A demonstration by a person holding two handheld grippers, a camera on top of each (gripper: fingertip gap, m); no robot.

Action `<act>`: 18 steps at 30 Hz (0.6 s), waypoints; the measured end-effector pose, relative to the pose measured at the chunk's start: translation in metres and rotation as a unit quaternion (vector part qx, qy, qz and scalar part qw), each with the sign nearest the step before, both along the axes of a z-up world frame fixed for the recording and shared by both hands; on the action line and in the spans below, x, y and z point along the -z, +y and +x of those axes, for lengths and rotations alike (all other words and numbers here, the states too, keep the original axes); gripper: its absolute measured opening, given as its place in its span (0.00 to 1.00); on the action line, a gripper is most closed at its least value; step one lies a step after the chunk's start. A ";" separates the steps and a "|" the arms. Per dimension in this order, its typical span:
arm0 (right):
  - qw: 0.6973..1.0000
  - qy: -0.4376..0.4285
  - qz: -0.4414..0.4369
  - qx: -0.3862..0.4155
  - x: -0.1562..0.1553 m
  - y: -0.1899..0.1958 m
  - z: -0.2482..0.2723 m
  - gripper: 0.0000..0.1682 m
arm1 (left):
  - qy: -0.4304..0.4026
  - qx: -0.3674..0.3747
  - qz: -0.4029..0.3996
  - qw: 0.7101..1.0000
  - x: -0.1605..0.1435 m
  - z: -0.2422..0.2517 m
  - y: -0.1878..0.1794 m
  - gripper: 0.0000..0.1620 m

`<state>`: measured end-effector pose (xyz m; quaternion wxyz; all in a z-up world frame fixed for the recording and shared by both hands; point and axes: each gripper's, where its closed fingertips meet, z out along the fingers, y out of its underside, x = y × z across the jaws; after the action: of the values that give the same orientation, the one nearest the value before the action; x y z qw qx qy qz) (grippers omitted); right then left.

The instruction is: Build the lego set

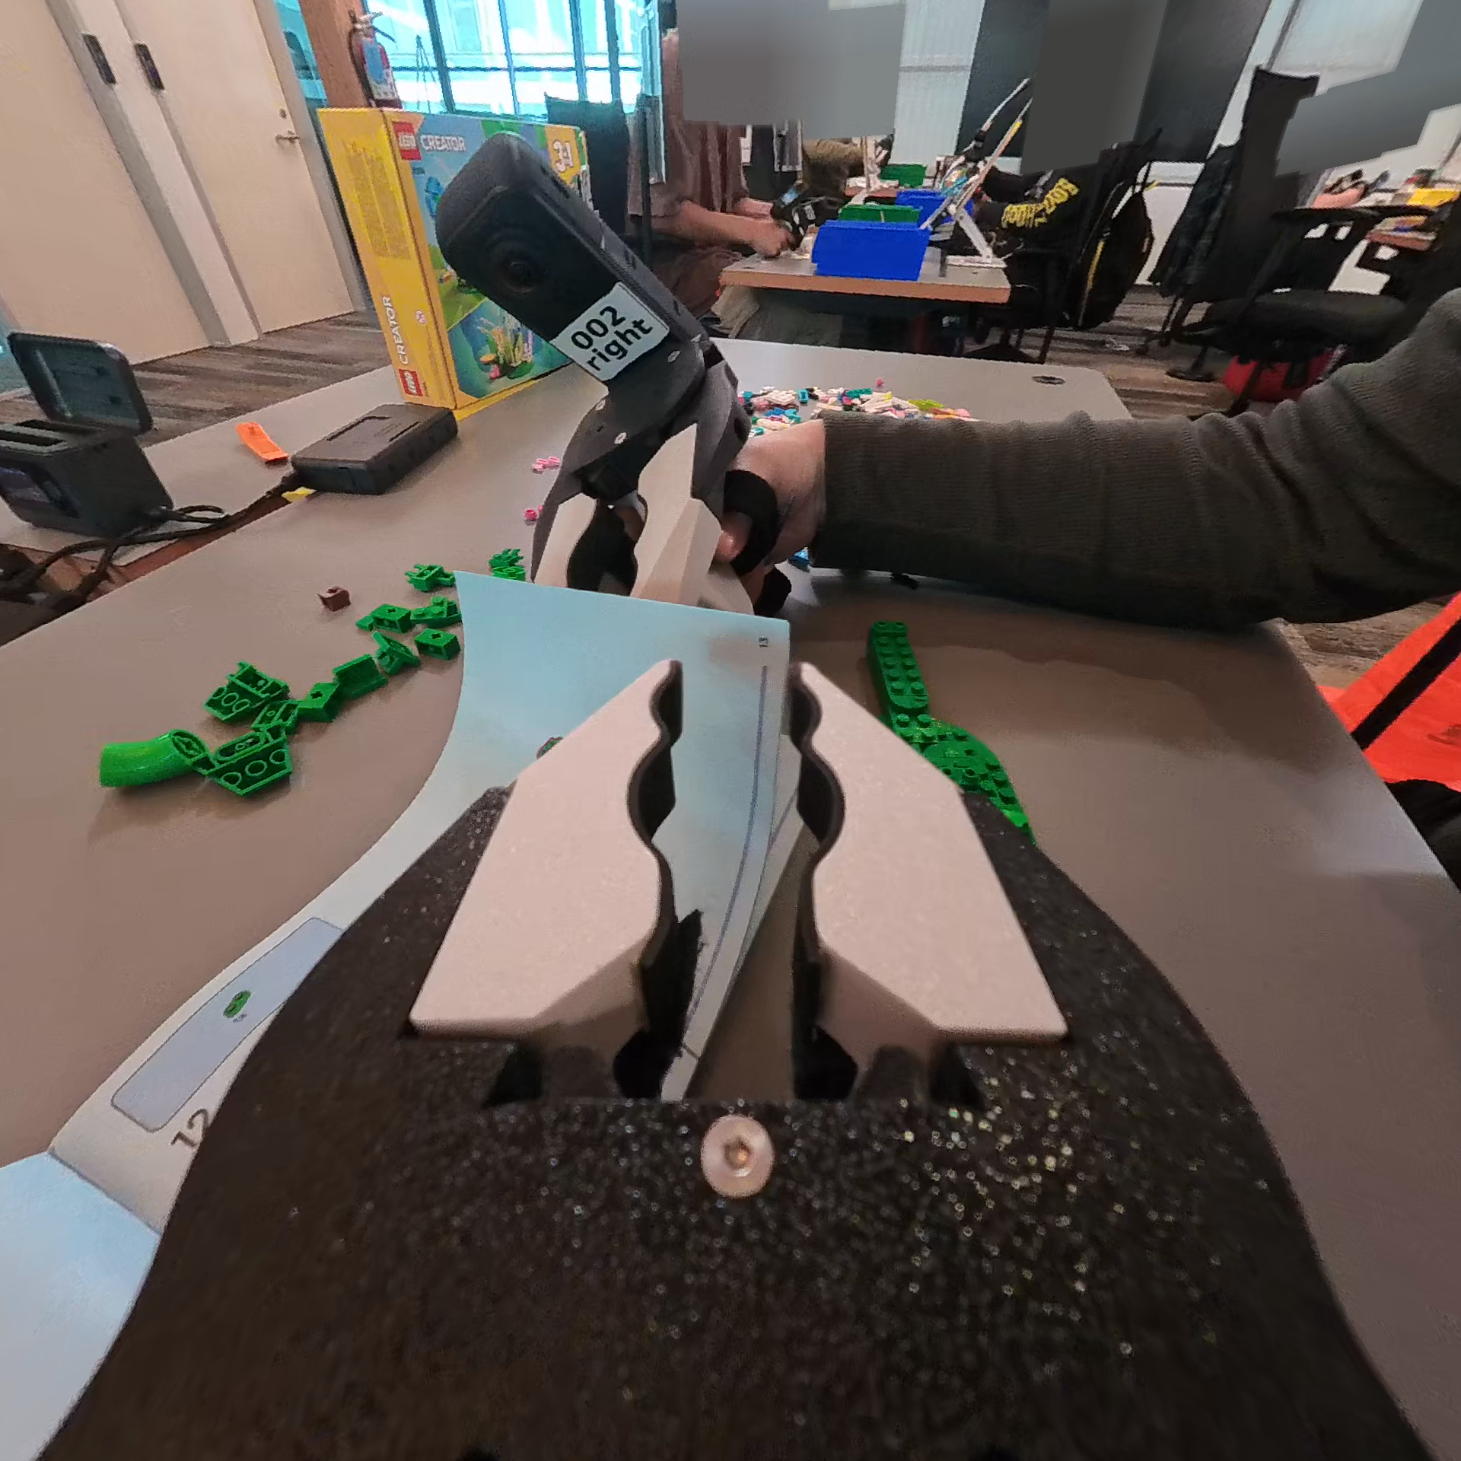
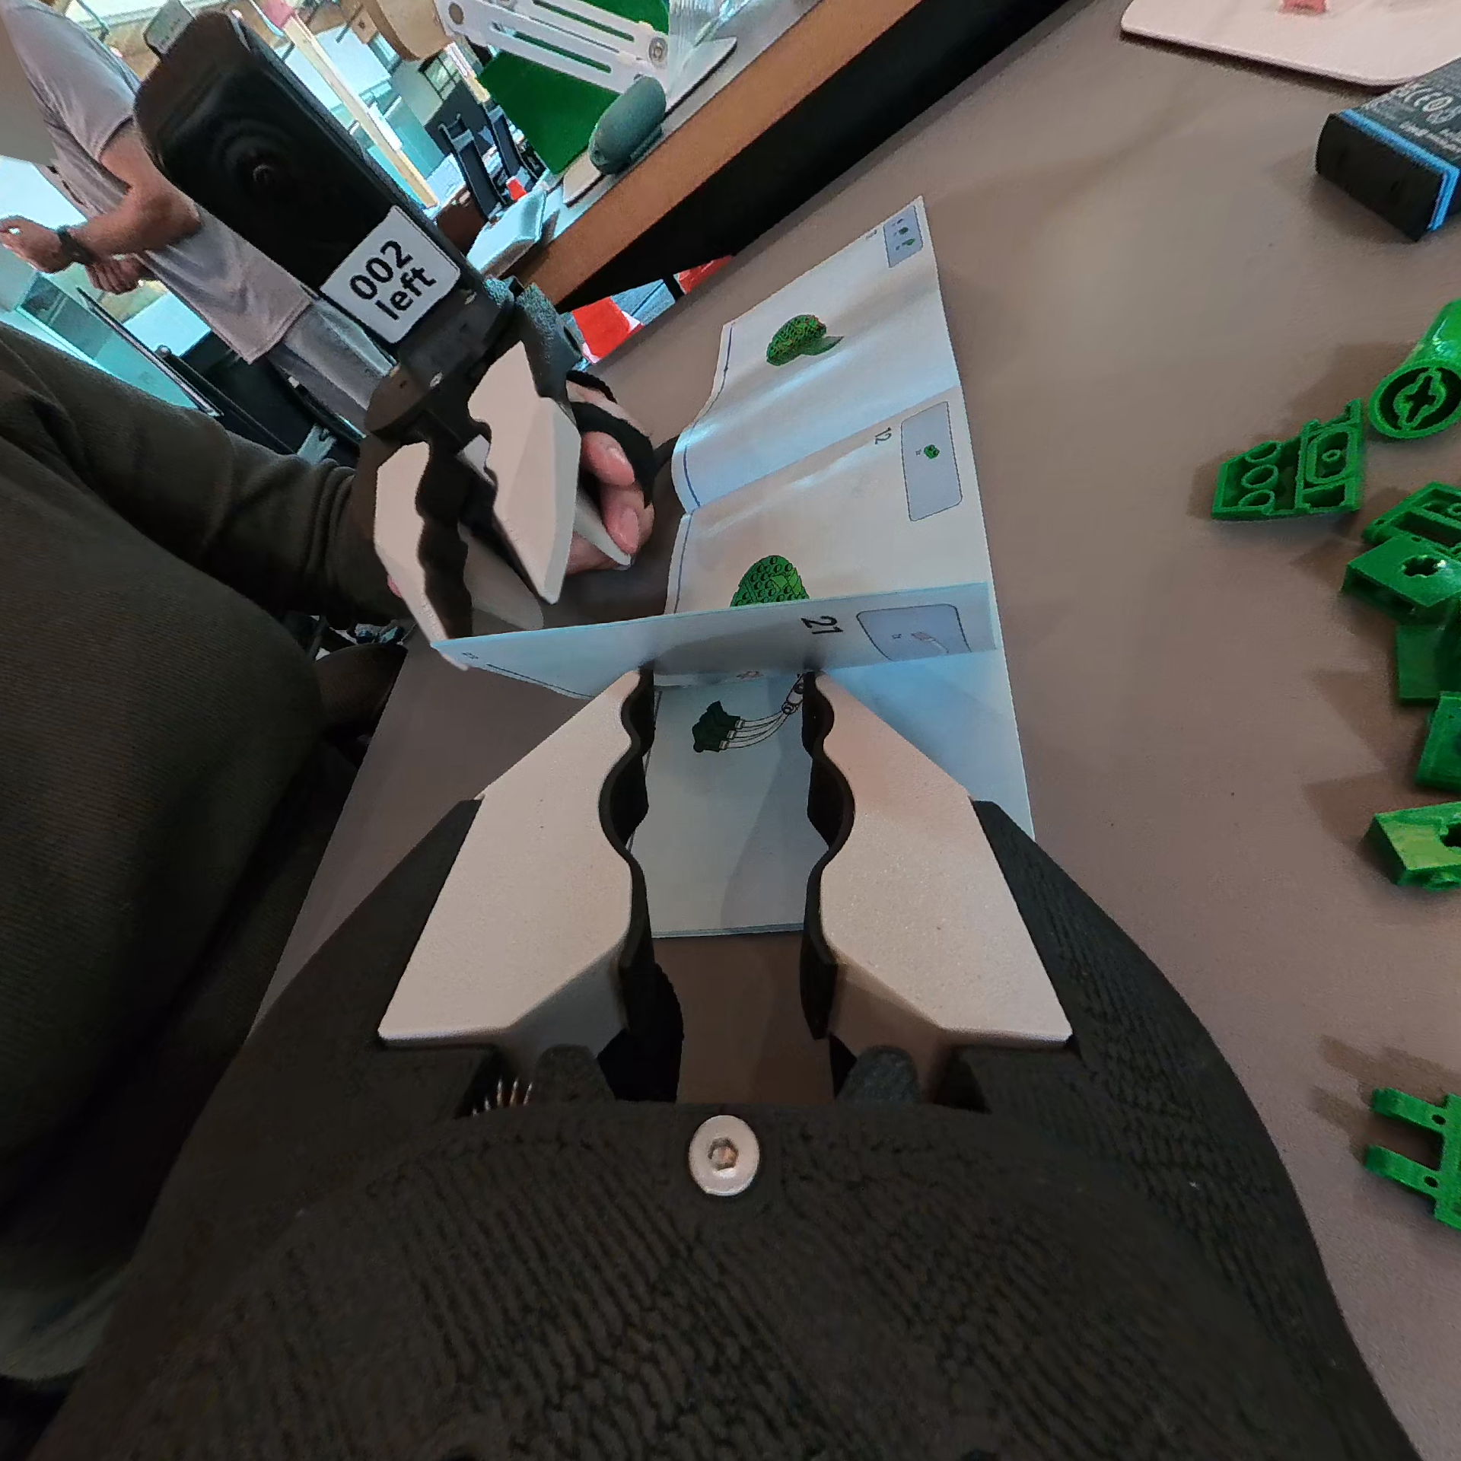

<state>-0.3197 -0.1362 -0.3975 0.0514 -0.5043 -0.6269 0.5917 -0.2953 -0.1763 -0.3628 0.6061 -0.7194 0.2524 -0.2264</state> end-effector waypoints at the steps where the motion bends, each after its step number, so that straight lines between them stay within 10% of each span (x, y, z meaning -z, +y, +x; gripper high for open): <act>1: 1.000 0.000 0.000 0.000 0.000 0.000 0.000 0.22 | 0.000 0.003 0.000 1.000 0.000 0.001 0.000 0.15; 18: 1.000 0.001 -0.002 0.000 0.000 0.000 0.000 0.21 | -0.054 0.004 -0.039 0.998 0.000 -0.006 0.002 0.10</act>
<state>-0.3196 -0.1362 -0.3970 0.0506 -0.5039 -0.6256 0.5934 -0.3013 -0.1747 -0.3625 0.5891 -0.7285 0.2134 -0.2769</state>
